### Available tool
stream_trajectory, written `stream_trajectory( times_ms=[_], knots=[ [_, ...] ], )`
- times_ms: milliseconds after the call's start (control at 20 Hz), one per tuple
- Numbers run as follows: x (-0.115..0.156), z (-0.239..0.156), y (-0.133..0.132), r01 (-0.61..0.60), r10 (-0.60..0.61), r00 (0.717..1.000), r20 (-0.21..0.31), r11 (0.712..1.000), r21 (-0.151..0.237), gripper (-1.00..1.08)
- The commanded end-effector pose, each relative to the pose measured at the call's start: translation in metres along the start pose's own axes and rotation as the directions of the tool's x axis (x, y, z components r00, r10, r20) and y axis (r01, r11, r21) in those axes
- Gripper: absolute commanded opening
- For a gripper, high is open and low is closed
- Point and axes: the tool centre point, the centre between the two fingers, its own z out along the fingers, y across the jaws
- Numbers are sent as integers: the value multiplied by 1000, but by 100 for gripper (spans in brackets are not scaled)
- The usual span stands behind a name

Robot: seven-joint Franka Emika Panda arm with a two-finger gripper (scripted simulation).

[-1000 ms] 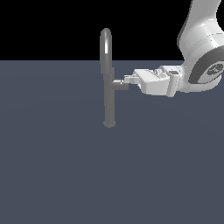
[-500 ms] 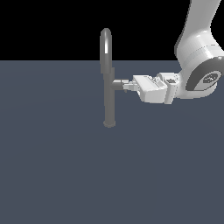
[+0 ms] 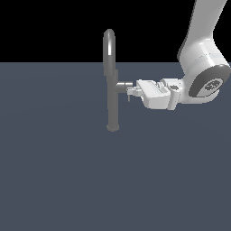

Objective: Turn on the faucet by rotating a designated handle.

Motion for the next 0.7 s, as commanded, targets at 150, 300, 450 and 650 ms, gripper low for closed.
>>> stream_trajectory(
  times_ms=[150, 300, 450, 650],
  knots=[
    [25, 1, -8, -25, 25, 1000, -5, 1000, 10, -100],
    [37, 0, -11, -38, 38, 999, -6, 999, 13, -100],
    [49, 0, -15, -51, 51, 999, -7, 999, 16, -100],
    [39, -14, -20, -30, 31, 999, -17, 999, 32, -100]
  ],
)
